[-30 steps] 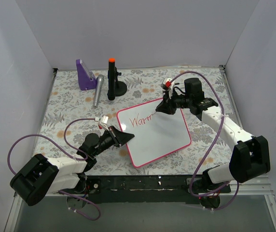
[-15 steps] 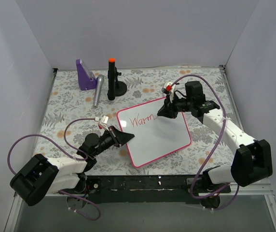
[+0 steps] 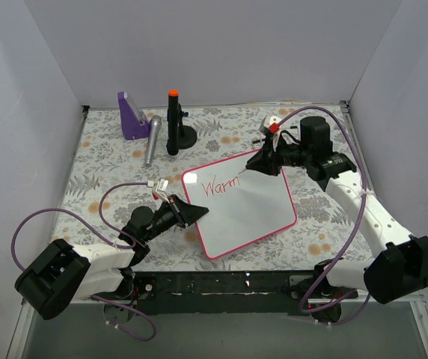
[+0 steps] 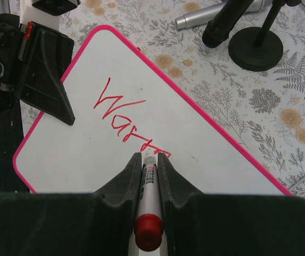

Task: Write a sentence on the whiteboard
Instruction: Write on the whiteboard with the whiteboard marker without the cap.

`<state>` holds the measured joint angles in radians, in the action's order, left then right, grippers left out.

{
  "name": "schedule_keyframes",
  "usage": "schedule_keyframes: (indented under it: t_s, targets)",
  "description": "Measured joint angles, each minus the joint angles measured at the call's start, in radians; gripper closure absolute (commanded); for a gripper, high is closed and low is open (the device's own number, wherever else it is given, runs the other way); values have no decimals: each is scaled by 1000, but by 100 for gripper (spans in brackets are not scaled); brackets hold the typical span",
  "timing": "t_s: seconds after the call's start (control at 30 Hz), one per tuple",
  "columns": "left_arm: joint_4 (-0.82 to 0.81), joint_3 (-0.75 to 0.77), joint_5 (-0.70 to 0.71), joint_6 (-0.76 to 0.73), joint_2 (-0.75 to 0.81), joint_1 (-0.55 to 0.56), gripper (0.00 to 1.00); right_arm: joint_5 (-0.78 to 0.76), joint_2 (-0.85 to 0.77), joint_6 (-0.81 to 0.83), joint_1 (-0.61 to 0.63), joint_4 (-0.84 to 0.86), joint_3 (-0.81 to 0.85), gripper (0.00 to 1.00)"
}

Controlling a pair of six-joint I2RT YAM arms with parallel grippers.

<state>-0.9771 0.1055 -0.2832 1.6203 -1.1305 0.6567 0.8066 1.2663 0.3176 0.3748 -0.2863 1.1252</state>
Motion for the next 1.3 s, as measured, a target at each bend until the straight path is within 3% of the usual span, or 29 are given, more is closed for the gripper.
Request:
schedule_keyframes:
  t_s: [1.0,1.3]
  targets:
    - [20,-1,-14,-20,29,0,100,59,-42,-7,-100,69,-97,99]
    - [20,-1,-14,-20,29,0,100,22,34,-25,-99,118,-101,99]
